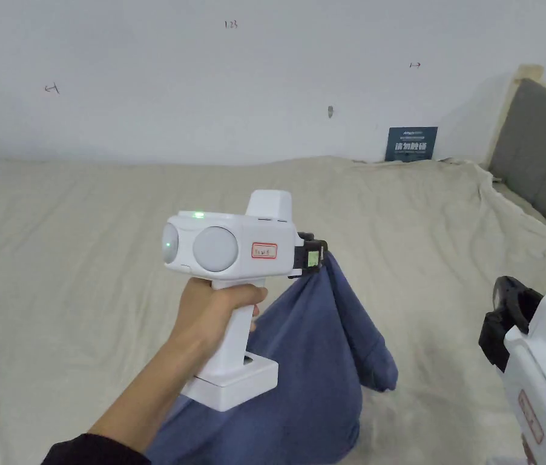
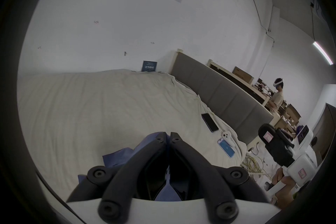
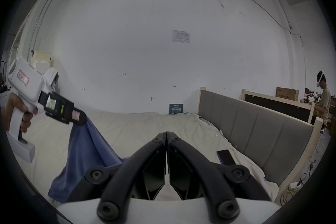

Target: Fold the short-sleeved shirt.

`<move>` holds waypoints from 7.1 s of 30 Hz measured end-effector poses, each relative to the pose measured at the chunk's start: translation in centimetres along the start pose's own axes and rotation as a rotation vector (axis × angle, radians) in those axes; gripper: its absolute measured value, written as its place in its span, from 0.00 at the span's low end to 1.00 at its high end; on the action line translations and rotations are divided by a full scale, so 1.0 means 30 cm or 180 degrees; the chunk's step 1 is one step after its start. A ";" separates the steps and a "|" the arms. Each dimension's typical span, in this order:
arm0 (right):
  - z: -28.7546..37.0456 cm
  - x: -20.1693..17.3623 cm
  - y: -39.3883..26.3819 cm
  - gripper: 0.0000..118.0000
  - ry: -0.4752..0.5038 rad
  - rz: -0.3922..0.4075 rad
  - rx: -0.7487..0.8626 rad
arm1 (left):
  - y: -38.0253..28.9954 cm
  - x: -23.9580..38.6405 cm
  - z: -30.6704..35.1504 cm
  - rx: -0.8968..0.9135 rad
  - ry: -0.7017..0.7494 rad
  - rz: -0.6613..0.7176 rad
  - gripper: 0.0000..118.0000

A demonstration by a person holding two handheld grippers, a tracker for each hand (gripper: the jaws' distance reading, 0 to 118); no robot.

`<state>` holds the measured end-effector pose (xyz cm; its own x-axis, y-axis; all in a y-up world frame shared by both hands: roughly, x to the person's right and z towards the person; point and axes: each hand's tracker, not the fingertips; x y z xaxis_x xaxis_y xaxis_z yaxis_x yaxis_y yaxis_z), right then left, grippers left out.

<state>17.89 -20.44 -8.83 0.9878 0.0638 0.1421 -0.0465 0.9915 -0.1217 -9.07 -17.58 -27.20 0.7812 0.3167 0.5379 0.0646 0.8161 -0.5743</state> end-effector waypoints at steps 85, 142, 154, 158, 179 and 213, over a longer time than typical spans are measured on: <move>0.059 -0.108 -0.003 0.00 0.0260 -0.0010 -0.0034 | -0.603 -0.335 0.330 -0.0164 0.1919 0.0502 0.00; -0.524 -0.115 -0.659 0.56 0.0844 -0.0319 -0.2744 | -0.745 -0.398 0.273 -0.0621 0.1600 0.0859 0.00; -0.389 -0.136 -0.489 0.08 0.0853 -0.0302 -0.2315 | -0.732 -0.409 0.328 -0.0434 0.1579 0.0950 0.00; -0.346 -0.094 -0.352 0.08 0.0867 -0.0347 -0.1973 | -0.676 -0.426 0.378 -0.0203 0.1537 0.1030 0.00; -0.518 0.027 0.309 0.07 0.0724 -0.0325 -0.0755 | 0.072 -0.561 0.516 0.0767 0.2069 0.0304 0.00; -0.808 -0.081 -0.084 0.07 0.0554 -0.0373 -0.1207 | -0.106 -0.844 0.296 0.0626 0.2446 0.0237 0.00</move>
<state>19.20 -25.86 -32.67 0.9950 -0.0992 0.0125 0.0933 0.8769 -0.4715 -34.58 -23.91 -33.51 0.9933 0.0100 -0.1149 -0.0592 0.8989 -0.4341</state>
